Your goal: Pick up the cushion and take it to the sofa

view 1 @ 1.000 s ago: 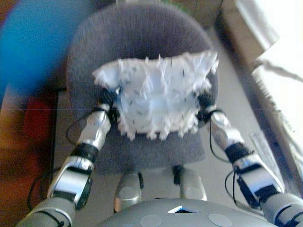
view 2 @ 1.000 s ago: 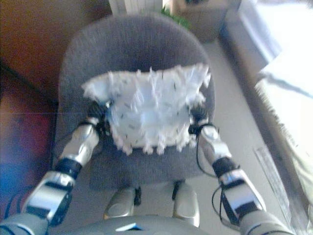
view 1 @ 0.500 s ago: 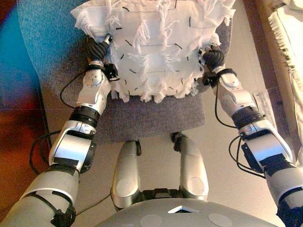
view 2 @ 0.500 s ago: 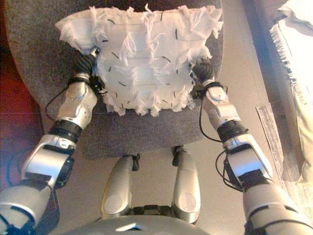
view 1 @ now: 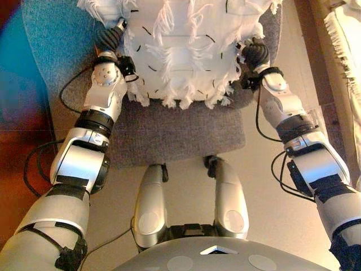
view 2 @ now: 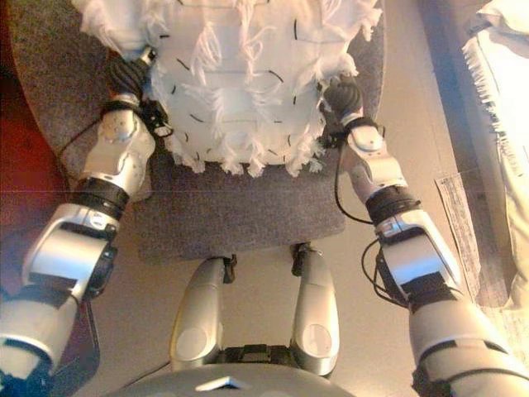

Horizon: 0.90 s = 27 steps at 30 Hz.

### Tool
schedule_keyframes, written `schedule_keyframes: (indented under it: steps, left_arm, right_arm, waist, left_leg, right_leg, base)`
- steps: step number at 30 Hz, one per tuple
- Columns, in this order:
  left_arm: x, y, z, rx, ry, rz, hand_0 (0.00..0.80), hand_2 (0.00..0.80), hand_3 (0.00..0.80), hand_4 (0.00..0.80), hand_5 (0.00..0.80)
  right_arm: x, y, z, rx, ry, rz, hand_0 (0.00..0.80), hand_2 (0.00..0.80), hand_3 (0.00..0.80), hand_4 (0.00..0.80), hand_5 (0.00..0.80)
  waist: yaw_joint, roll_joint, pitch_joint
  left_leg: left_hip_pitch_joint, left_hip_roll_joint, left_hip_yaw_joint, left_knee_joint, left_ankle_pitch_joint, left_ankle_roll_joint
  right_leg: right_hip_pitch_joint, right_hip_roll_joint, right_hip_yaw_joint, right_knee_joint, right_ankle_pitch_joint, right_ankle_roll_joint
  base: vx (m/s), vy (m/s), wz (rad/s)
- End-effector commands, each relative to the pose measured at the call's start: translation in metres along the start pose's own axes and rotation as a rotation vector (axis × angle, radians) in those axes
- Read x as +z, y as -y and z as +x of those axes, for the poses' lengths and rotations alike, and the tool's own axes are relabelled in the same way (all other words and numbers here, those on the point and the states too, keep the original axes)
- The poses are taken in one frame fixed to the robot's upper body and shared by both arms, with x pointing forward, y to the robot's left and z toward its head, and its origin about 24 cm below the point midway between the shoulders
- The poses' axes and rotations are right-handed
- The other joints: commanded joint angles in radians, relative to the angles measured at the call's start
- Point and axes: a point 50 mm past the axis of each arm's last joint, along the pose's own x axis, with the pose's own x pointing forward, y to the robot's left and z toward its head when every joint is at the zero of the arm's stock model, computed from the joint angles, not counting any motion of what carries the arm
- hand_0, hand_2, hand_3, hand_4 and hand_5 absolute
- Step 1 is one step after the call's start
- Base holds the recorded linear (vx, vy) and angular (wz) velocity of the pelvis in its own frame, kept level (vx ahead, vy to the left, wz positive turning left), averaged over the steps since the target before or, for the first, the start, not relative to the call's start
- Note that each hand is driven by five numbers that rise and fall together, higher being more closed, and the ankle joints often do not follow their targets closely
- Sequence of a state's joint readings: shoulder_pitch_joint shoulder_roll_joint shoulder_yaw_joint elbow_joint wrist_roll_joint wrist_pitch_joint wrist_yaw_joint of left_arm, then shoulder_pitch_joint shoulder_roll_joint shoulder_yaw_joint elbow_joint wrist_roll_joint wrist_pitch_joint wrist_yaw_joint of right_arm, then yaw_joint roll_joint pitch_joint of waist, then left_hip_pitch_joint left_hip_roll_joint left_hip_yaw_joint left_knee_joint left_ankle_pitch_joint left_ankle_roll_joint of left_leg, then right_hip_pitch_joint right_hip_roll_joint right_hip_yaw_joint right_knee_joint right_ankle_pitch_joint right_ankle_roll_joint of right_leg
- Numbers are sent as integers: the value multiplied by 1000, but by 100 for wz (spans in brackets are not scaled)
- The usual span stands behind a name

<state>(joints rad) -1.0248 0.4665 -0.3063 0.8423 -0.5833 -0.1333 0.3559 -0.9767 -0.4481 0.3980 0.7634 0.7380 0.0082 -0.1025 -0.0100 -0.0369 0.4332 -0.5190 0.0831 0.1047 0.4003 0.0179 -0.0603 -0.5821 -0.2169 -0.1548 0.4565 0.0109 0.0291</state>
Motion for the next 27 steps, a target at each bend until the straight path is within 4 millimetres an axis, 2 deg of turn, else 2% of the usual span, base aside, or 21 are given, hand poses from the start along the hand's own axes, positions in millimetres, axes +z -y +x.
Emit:
schedule_keyframes:
  steps: [1, 4, 5, 6, 7, 8, 17, 19, 25, 27]
  left_arm:
    - [73, 32, 15, -67, 192, -64, 800, 800, 800, 800, 800]
    - [74, 30, 19, -66, 184, -61, 800, 800, 800, 800, 800]
    - [73, 28, 19, -49, 170, -80, 800, 800, 800, 800, 800]
    - [71, 24, 21, -20, 153, -92, 505, 505, 505, 505, 505]
    - [70, 23, 21, -11, 147, -96, 44, 44, 44, 44, 44]
    - [67, 18, 22, 20, 120, -113, 0, 0, 0, 0, 0]
    - [60, -16, 28, 86, 106, -58, 0, 0, 0, 0, 0]
    - [59, -22, 27, 88, 107, -52, 0, 0, 0, 0, 0]
    - [45, -43, 25, 127, 60, -91, 0, 0, 0, 0, 0]
    - [39, -50, 22, 142, 67, -5, 0, 0, 0, 0, 0]
  right_arm:
    - [56, -39, 14, 150, 160, -3, 800, 800, 800, 800, 800]
    - [54, -36, 16, 117, 142, -6, 800, 800, 800, 800, 800]
    - [52, -33, 16, 88, 131, -6, 471, 471, 471, 471, 471]
    - [50, -28, 17, 56, 120, -7, 0, 0, 0, 0, 0]
    - [49, -27, 17, 48, 117, -8, 0, 0, 0, 0, 0]
    - [47, -23, 18, 24, 112, -2, 0, 0, 0, 0, 0]
    - [31, 11, 13, -102, 72, 15, 0, 0, 0, 0, 0]
    - [27, 20, 11, -120, 61, 17, 0, 0, 0, 0, 0]
    - [16, 46, 2, -181, 59, 164, 0, 0, 0, 0, 0]
    - [11, 55, -4, -208, 62, 169, 0, 0, 0, 0, 0]
  waist:
    - [9, 22, -20]
    - [5, 23, -13]
    - [3, 24, -10]
    - [0, 26, -8]
    - [-1, 27, -7]
    - [-3, 30, -5]
    - [-7, 28, -19]
    - [-8, 25, -25]
    - [-2, 17, -55]
    - [-2, 8, -79]
  left_leg:
    - [-30, 12, 4, 203, -227, -31]
    - [-32, 16, 9, 203, -228, -31]
    - [-32, 17, 11, 201, -227, -31]
    - [-29, 20, 14, 199, -227, -32]
    - [-28, 21, 15, 198, -227, -32]
    - [-25, 24, 18, 194, -226, -32]
    - [51, 28, 31, 119, -203, -40]
    - [61, 24, 40, 92, -171, -33]
    - [128, 16, 45, 26, -154, -33]
    - [168, 9, 44, -12, -144, -33]
  right_leg:
    - [64, -60, 39, 41, -110, 113]
    - [58, -59, 43, 41, -108, 115]
    - [56, -59, 44, 41, -107, 116]
    - [56, -59, 47, 39, -106, 117]
    - [56, -59, 48, 39, -106, 118]
    - [55, -60, 51, 39, -106, 119]
    - [112, -74, 37, -27, -84, 139]
    - [123, -79, 27, -56, -56, 134]
    - [189, -87, -5, -109, -49, 140]
    - [229, -84, -20, -147, -41, 143]
  base:
    - [0, 0, 0]
    - [0, 0, 0]
    - [0, 0, 0]
    - [0, 0, 0]
    - [7, 40, 2]
    - [10, 41, 2]
    - [27, 10, 2]
    - [-31, 20, -4]
    - [58, 6, -5]
    - [94, -7, 11]
